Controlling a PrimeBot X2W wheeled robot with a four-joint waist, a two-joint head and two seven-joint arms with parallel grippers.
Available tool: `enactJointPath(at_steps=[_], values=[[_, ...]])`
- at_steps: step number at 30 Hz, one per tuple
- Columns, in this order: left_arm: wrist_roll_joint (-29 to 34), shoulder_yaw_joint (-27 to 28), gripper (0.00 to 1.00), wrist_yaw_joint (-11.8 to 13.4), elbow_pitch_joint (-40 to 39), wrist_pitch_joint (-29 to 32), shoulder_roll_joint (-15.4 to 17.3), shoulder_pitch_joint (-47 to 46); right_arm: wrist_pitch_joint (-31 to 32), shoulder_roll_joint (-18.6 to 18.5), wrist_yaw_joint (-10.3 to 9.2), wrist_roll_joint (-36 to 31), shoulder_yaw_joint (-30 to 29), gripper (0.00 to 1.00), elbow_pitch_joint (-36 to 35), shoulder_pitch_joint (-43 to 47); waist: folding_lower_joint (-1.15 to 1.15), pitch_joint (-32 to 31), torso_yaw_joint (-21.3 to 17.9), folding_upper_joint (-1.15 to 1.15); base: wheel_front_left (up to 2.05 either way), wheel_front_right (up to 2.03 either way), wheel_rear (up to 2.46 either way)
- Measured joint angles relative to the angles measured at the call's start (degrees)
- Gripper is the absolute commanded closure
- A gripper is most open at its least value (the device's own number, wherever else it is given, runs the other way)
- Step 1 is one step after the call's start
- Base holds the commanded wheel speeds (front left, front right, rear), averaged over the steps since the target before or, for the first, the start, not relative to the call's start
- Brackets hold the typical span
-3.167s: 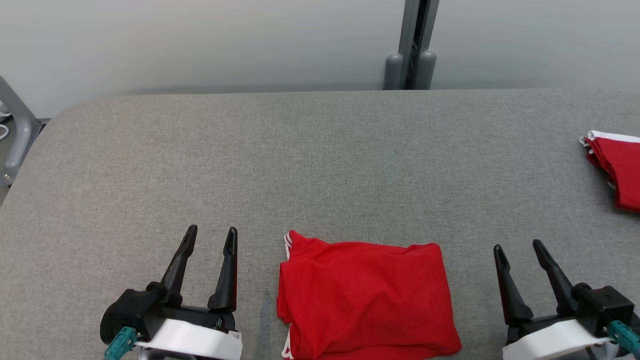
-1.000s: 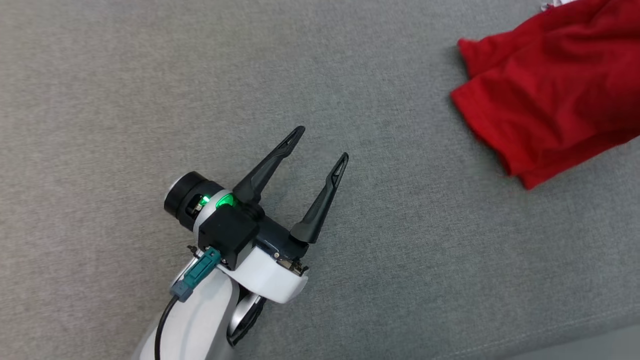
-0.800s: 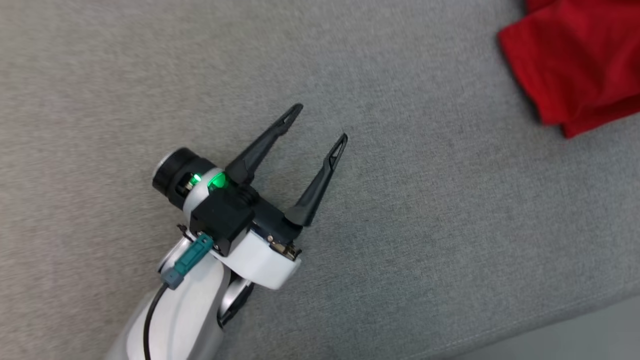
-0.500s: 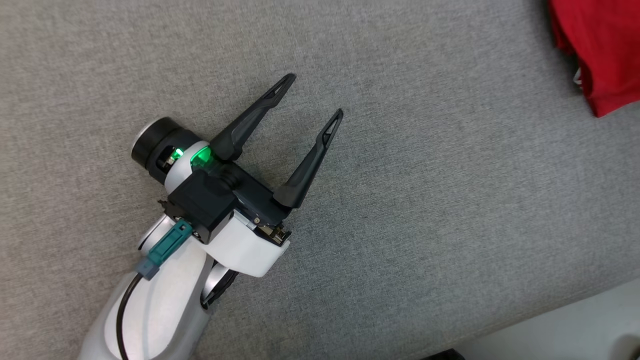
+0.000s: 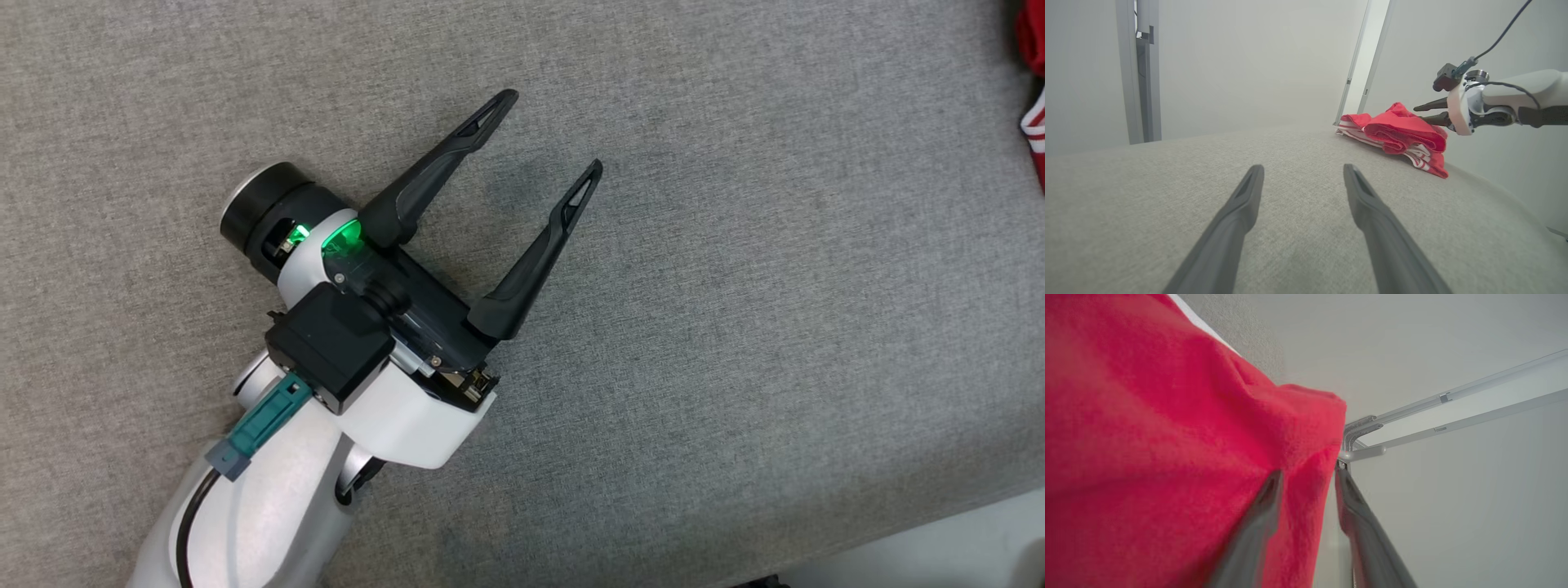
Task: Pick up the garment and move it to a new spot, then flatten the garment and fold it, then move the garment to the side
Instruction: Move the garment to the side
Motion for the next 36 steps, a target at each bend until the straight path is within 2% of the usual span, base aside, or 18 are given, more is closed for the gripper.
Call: enactJointPath(at_steps=[9,15,19,27,31,36], values=[[-1.3,0.2,0.0,0.5,3.7,-0.9,-0.2,0.8,-3.1,1.4,0.0,-2.9,-0.5,0.0,4.2,-3.9,0.0,-3.4,1.1,0.0,0.0,0.0,0.0],[-2.5,0.7,0.0,1.1,7.5,-1.4,-1.3,3.9,-5.7,4.3,0.0,-0.3,0.7,0.0,1.5,-4.4,0.0,-9.0,2.1,0.0,0.0,0.0,0.0],[-3.4,2.6,0.0,2.0,8.4,-1.5,-2.3,5.6,-7.1,8.1,-0.01,3.8,0.5,0.0,-3.0,-3.8,0.0,-13.9,3.1,0.0,0.0,0.0,0.0],[-4.8,8.9,0.0,4.0,7.5,-1.6,-4.3,12.3,-7.9,15.8,-0.01,8.6,3.8,0.0,-13.5,7.6,0.0,-24.6,5.9,0.0,0.0,0.0,0.0],[-5.0,12.0,0.0,4.5,7.3,-1.6,-5.3,15.9,-7.8,18.9,-0.02,9.5,2.6,0.0,-19.2,14.8,0.0,-29.3,7.9,0.0,0.0,0.0,0.0],[-4.9,15.6,0.0,4.8,7.1,-1.6,-5.9,19.2,-7.8,24.6,-0.02,9.4,-0.4,0.0,-26.2,23.4,0.0,-33.3,11.1,0.0,0.0,0.0,0.0]])
